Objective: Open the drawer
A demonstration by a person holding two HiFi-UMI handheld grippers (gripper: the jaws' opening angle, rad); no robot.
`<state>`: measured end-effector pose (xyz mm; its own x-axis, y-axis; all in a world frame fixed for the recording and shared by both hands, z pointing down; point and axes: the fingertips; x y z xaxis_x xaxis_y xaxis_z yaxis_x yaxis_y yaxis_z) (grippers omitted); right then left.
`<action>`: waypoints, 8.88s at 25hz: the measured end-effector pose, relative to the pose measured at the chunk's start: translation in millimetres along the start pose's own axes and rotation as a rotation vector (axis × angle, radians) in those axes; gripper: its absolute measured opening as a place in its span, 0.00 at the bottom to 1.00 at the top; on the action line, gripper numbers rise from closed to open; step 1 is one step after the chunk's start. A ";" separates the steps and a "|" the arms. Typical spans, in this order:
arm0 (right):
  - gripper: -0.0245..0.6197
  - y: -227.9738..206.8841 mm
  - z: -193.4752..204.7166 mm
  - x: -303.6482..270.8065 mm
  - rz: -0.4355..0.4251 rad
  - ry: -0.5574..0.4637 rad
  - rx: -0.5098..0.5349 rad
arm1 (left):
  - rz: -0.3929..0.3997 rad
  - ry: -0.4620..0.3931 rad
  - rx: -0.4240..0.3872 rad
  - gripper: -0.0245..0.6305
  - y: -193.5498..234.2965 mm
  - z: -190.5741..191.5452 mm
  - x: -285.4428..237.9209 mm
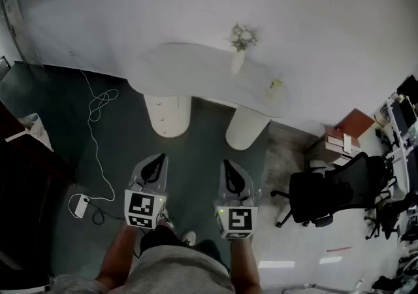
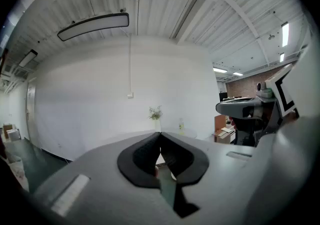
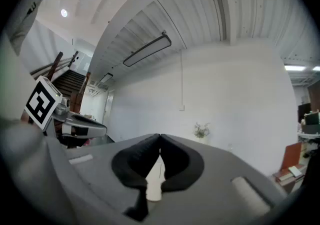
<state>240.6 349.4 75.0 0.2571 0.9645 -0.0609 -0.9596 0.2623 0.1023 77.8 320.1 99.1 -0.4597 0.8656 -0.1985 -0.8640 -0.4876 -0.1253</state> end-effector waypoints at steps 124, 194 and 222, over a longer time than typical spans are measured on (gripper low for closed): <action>0.04 55.6 479.8 -541.6 -0.096 0.279 -0.085 | -0.003 0.249 0.139 0.26 286.8 464.8 -507.4; 0.04 64.9 459.0 -494.2 -0.016 0.269 -0.100 | -0.075 0.278 0.082 0.21 272.3 488.9 -422.7; 0.04 83.3 461.1 -469.2 -0.021 0.291 -0.102 | -0.070 0.317 0.099 0.21 252.2 502.9 -363.7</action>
<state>92.9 -66.4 569.9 0.2477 0.9051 -0.3456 -0.9646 0.2636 -0.0011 -76.1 -60.4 628.6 -0.3257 0.8105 -0.4867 -0.9139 -0.4019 -0.0577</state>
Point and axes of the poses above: the fingertips, and each gripper's own axes: x backward along the fingers, y to its left, z out of its underside, and after that the axes turned 3 degrees about y, right-handed
